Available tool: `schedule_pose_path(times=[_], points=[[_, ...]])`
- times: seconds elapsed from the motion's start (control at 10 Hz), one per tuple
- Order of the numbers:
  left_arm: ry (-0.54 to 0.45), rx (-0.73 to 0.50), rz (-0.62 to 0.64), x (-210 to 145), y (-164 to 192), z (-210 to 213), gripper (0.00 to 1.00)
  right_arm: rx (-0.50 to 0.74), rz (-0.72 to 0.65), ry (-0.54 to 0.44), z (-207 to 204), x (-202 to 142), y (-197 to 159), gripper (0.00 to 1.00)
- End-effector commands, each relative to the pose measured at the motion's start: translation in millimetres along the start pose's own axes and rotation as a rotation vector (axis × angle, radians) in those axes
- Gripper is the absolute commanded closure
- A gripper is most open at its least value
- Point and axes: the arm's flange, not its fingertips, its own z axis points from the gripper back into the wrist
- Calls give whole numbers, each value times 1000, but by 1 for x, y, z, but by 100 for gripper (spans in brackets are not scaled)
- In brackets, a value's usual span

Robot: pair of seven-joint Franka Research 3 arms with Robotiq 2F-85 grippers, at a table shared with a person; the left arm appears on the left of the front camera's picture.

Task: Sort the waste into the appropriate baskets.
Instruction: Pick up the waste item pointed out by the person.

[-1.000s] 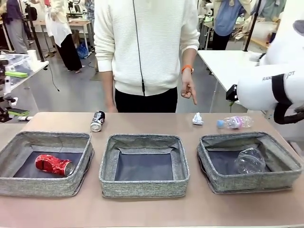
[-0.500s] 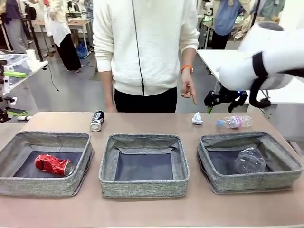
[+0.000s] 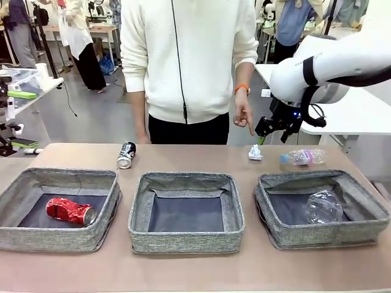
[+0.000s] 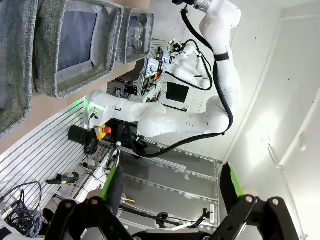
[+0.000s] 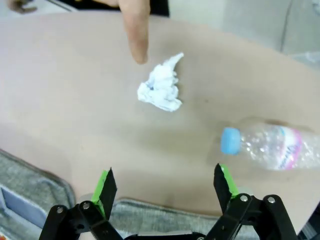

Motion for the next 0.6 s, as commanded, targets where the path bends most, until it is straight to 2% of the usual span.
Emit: schedule_pose_path(times=[0.0, 0.3, 0.5], points=[[1, -17, 6, -2, -4, 0, 0, 95, 37, -20, -15, 11, -16, 0], [1, -17, 6, -2, -4, 0, 0, 172, 43, -79, -59, 22, -30, 0], [1, -17, 6, -2, -4, 0, 0, 206, 36, -216, -83, 27, -40, 0]])
